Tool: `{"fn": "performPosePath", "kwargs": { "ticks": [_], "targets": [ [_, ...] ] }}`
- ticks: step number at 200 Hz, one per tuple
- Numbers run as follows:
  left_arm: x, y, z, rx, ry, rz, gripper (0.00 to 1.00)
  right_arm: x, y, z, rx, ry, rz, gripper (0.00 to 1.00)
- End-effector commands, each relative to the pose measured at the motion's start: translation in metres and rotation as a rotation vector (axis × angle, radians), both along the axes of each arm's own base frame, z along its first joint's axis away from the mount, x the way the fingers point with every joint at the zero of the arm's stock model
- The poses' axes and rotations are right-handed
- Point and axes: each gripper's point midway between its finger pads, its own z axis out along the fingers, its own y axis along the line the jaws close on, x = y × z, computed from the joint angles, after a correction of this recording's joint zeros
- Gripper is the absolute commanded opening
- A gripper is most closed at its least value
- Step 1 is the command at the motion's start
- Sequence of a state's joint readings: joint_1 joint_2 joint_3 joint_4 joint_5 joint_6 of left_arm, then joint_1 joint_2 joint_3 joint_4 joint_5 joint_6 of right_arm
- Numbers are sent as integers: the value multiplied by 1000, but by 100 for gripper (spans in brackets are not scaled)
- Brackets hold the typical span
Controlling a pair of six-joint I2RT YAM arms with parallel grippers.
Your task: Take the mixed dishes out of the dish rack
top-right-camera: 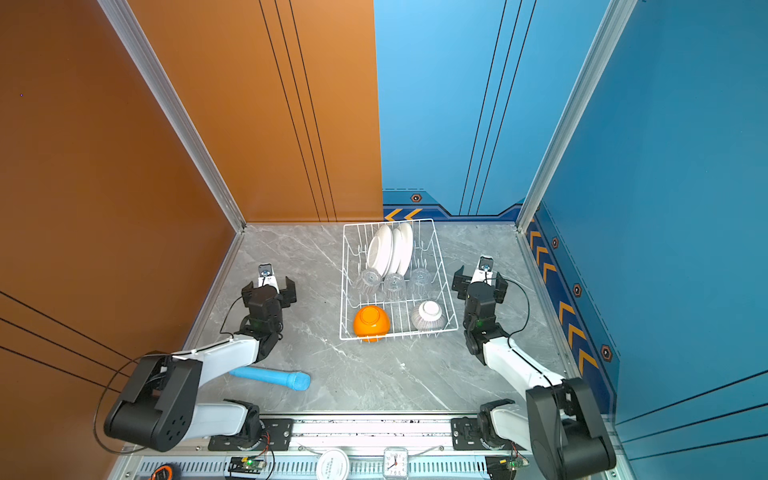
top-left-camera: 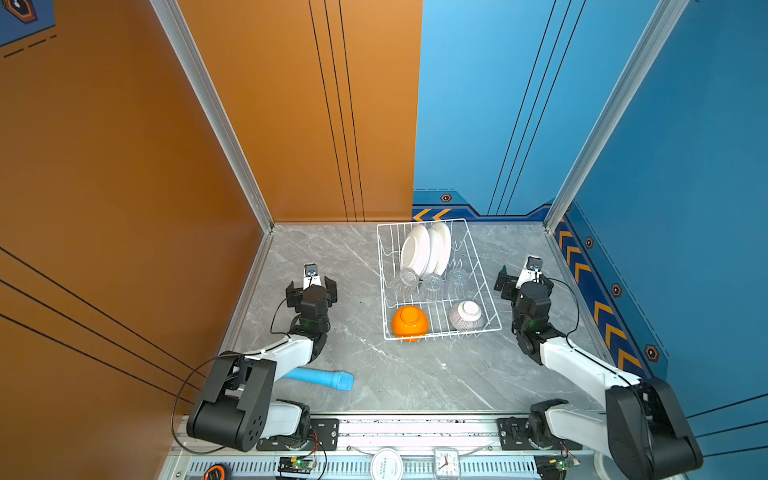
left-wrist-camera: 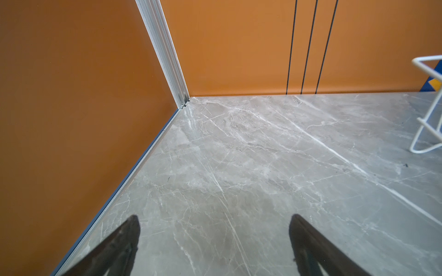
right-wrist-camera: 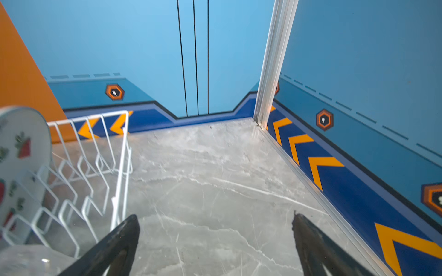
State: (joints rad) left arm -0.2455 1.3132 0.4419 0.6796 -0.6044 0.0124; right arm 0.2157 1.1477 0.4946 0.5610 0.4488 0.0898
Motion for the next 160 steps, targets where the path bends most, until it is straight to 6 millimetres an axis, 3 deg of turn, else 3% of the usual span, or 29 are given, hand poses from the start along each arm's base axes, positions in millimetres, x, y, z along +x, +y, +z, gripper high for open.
{"fn": "performPosePath", "kwargs": {
  "ticks": [1, 30, 61, 86, 114, 141, 160],
  "targets": [
    [-13, -1, 10, 61, 50, 59, 98, -10, 4, -20, 40, 137, 19, 100],
    [-23, -14, 18, 47, 107, 72, 98, -12, 16, -26, 68, 248, 72, 100],
    [-25, -52, 39, 27, 136, -15, 98, -20, 42, -26, 99, 352, 174, 100],
    [-26, -82, 55, -13, 158, -68, 98, -30, 78, -24, 169, 443, 309, 100],
    [-27, -111, 59, -56, 230, -147, 98, -37, 123, -14, 263, 518, 462, 100],
    [-26, -140, 63, -175, 247, -262, 98, -25, 155, -2, 331, 521, 541, 100],
    [-26, -158, 63, -233, 265, -327, 98, -6, 166, 2, 328, 517, 546, 98]
  ]
}}
